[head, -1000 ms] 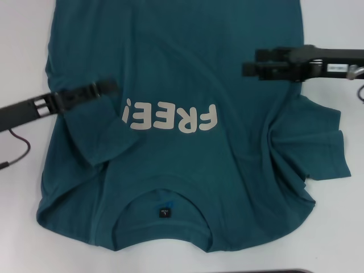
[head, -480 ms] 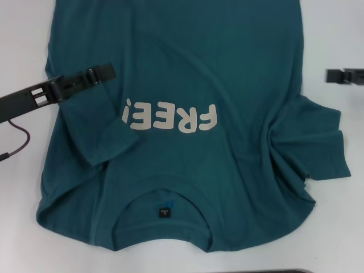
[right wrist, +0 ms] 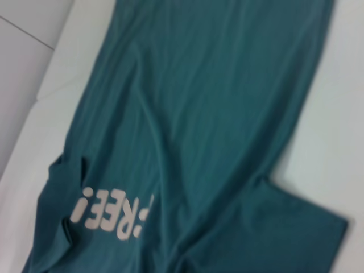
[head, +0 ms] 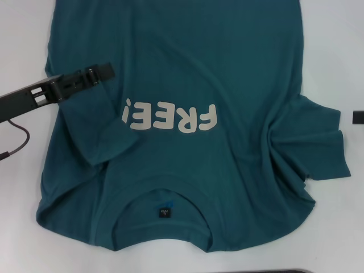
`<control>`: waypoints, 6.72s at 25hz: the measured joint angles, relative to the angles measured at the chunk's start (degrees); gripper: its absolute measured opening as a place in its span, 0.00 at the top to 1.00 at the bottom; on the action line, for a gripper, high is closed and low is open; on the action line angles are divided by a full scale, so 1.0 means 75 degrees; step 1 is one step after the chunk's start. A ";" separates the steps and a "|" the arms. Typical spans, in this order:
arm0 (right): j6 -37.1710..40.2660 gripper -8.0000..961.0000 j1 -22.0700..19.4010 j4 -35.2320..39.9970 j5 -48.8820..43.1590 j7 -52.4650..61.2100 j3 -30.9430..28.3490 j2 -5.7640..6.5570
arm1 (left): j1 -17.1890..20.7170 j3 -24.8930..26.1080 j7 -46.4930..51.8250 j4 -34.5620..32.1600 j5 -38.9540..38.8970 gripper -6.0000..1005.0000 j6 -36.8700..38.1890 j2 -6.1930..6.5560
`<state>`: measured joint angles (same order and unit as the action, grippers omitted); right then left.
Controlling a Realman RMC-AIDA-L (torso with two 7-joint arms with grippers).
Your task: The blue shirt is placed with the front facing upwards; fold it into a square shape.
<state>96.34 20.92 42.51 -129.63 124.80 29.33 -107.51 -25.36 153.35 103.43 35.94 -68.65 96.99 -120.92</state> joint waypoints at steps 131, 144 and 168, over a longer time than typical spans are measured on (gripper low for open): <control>-0.0523 0.99 -0.0981 -0.0507 -0.0229 -0.0781 -0.1892 -0.0149 | -0.0240 -0.0115 0.0052 -0.0063 0.0045 0.21 -0.0323 -0.0037; 0.0343 0.98 -0.0046 -0.0512 0.0125 -0.0967 -0.1845 -0.0210 | -0.0236 -0.0115 0.0007 -0.0071 0.0049 0.21 -0.0354 -0.0037; -0.0223 0.97 0.1344 -0.0634 0.0053 -0.0773 -0.0326 -0.0973 | -0.0237 -0.0115 0.0001 -0.0070 0.0037 0.20 -0.0393 -0.0037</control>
<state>94.67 31.00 37.75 -129.24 119.00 26.89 -114.81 -27.14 152.49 103.44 35.42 -68.37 94.04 -121.19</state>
